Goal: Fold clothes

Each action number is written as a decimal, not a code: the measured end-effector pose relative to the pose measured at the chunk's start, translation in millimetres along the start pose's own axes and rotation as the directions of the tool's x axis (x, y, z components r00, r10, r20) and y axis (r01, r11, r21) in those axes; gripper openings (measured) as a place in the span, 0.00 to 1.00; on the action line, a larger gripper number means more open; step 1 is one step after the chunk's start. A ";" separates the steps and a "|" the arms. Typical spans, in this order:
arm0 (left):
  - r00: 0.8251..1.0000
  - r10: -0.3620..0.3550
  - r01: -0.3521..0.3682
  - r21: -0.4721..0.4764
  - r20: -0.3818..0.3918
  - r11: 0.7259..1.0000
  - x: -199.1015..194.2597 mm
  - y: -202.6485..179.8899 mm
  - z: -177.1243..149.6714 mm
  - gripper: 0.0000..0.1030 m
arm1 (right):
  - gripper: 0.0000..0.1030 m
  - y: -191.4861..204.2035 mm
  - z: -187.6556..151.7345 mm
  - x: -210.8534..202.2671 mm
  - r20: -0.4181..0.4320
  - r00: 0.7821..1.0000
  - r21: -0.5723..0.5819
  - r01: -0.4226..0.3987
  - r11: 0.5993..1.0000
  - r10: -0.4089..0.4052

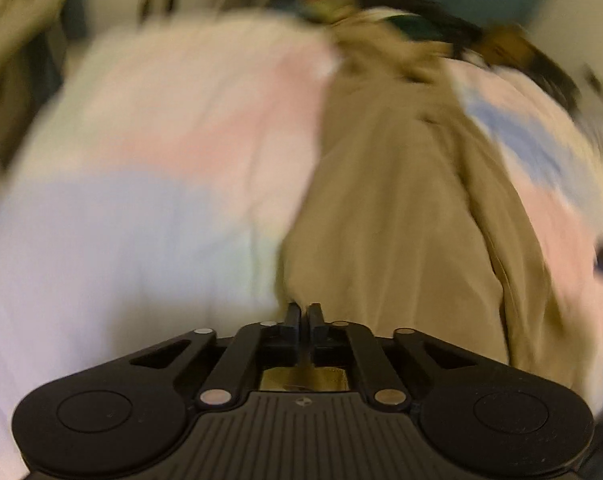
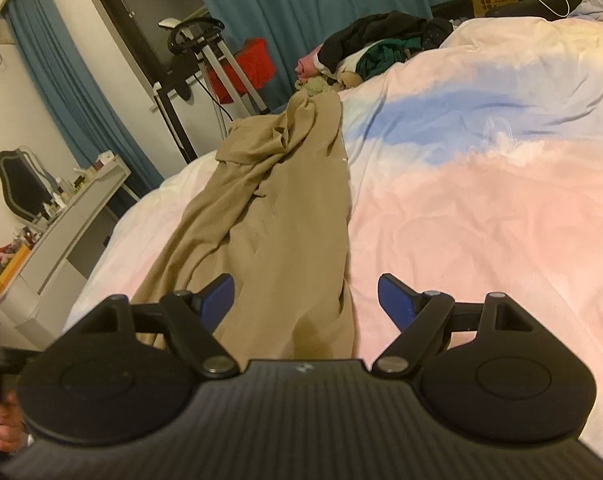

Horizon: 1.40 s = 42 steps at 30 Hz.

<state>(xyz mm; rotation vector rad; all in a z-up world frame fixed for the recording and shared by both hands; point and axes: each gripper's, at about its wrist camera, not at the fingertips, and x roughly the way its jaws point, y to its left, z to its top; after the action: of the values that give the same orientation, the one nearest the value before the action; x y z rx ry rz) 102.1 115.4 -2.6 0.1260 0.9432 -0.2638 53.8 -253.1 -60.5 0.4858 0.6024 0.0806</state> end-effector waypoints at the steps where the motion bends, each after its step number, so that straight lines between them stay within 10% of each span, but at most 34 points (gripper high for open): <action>1: 0.999 0.014 -0.017 0.082 0.036 0.997 -10.4 -14.1 -0.5 0.03 | 0.78 -1.1 0.0 1.0 -0.006 1.000 0.006 0.003 1.000 -0.003; 6: 0.992 -0.076 0.031 0.399 0.098 0.916 -48.4 -88.3 -9.0 0.01 | 0.78 -8.2 0.6 5.0 -0.028 0.999 0.043 0.016 0.999 -0.014; 12: 0.988 -0.142 0.083 0.557 0.063 0.827 -42.3 -149.0 -18.9 0.01 | 0.78 -16.8 0.7 4.5 -0.038 0.999 0.071 0.027 0.997 -0.024; 19: 1.000 -0.025 0.025 0.073 0.000 0.997 -2.9 -52.4 18.8 0.50 | 0.78 -26.2 -2.9 11.5 -0.080 0.997 0.131 0.025 0.991 -0.015; 25: 0.993 -0.053 0.014 -0.341 -0.107 0.940 30.7 40.3 10.9 0.60 | 0.78 -22.7 -4.6 16.8 -0.107 0.994 0.132 0.010 0.991 0.004; 31: 0.987 -0.058 0.000 -0.359 -0.152 0.933 56.8 50.2 -3.9 0.47 | 0.78 -26.2 -7.7 22.2 -0.144 0.989 0.170 0.000 0.985 0.025; 33: 0.992 -0.061 0.018 -0.342 -0.113 0.940 51.3 49.7 -2.9 0.13 | 0.78 -27.5 -9.2 24.7 -0.157 0.987 0.183 0.002 0.983 0.027; 35: 0.997 -0.055 0.035 -0.292 -0.058 0.956 40.3 43.4 -0.4 0.03 | 0.78 -29.0 -10.6 26.5 -0.168 0.985 0.198 0.003 0.980 0.031; 39: 0.994 -0.022 0.026 -0.037 0.111 0.999 -0.2 -2.6 6.5 0.02 | 0.78 -33.1 -12.6 28.3 -0.183 0.982 0.226 0.006 0.974 0.036; 42: 0.983 -0.050 0.009 0.221 0.179 0.975 -27.6 -53.7 3.2 0.01 | 0.78 -37.0 -12.7 28.9 -0.188 0.982 0.242 0.019 0.970 0.028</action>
<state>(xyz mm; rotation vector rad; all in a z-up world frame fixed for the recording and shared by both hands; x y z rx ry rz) 74.2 67.8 22.1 0.2862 0.7305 -0.4007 68.0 -274.5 -101.9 0.7229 0.8041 0.0580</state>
